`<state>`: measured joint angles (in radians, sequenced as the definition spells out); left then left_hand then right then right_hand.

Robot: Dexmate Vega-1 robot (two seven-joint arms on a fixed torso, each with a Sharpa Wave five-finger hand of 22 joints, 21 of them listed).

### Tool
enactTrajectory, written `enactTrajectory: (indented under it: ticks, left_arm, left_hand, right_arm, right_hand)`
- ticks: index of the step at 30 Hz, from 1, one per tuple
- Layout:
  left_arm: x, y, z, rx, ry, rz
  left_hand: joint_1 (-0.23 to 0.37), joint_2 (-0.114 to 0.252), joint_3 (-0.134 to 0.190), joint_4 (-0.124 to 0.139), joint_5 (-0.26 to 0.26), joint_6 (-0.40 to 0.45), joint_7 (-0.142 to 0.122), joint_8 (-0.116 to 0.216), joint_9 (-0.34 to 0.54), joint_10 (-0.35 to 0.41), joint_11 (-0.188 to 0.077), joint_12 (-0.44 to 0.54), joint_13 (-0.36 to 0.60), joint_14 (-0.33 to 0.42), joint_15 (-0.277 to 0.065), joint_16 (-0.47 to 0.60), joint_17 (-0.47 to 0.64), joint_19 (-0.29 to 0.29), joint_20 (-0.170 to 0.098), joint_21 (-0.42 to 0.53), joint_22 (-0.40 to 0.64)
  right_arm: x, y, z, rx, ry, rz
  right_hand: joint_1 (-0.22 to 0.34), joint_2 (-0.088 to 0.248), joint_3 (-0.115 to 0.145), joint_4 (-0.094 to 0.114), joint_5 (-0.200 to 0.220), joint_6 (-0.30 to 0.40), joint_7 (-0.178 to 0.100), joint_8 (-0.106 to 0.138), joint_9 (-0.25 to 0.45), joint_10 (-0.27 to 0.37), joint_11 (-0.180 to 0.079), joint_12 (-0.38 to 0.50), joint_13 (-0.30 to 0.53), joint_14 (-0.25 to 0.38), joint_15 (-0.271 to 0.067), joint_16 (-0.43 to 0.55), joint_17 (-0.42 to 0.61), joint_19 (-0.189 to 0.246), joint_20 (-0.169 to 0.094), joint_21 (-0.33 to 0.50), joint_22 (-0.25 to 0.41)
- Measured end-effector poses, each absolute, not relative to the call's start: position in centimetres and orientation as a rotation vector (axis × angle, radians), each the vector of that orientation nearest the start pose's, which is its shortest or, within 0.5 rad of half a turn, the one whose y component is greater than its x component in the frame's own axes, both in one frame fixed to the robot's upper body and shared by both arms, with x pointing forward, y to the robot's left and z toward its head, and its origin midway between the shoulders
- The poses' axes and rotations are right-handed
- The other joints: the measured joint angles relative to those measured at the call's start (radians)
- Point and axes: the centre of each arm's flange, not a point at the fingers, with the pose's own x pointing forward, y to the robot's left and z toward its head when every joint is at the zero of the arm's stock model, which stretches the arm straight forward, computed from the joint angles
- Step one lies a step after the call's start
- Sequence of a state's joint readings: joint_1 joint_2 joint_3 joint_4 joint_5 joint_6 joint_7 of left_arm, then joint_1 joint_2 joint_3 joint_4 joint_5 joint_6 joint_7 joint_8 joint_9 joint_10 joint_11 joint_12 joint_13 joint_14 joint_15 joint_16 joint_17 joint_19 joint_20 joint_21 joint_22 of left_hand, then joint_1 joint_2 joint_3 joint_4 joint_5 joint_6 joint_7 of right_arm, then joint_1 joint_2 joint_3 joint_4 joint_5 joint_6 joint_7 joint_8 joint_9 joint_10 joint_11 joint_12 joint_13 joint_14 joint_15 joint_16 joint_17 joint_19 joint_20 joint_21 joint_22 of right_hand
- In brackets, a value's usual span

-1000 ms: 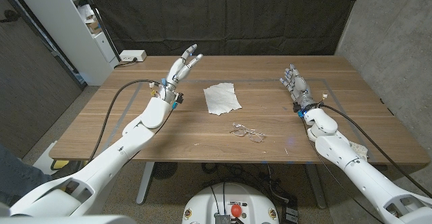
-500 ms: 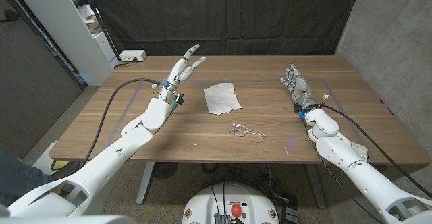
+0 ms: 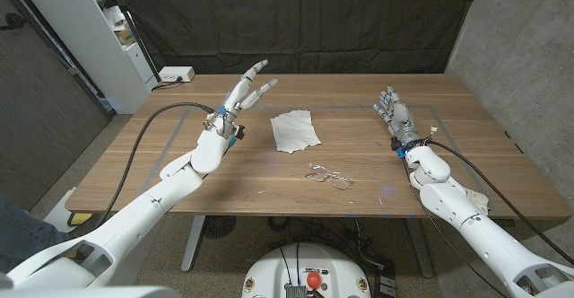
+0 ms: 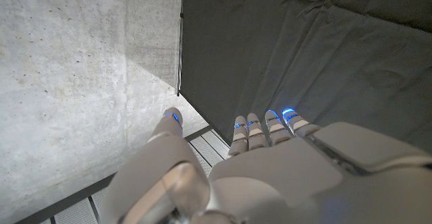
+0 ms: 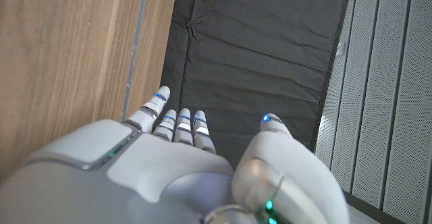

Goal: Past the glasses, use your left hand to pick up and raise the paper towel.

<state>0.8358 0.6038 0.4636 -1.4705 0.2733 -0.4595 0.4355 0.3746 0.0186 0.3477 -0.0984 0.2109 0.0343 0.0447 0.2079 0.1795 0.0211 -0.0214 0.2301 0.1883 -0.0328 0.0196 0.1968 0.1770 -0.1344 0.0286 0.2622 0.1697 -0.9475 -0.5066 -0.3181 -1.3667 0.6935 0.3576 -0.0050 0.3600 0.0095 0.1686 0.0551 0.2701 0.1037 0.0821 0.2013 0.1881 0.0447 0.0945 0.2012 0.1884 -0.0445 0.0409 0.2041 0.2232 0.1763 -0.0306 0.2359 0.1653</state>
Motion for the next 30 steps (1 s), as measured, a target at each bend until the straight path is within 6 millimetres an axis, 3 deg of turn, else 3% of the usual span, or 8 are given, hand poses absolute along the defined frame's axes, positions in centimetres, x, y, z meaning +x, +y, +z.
enactTrajectory:
  ticks: [30]
  left_arm:
    - [58.6,21.9,3.2,0.96,-1.08,0.062]
  left_hand:
    - [0.018,0.0,0.004,-0.012,0.004,0.005,-0.005,0.0,0.0,0.003,0.004,0.0,0.005,0.007,0.004,0.0,0.0,0.004,0.004,-0.015,0.0]
  right_arm:
    - [63.6,-30.1,-4.8,0.141,-0.63,0.152]
  right_hand:
    - [-0.004,0.004,0.0,0.0,0.0,0.0,0.0,0.0,0.0,0.005,-0.005,0.0,0.0,0.0,0.0,0.0,0.0,0.003,0.004,-0.008,0.0]
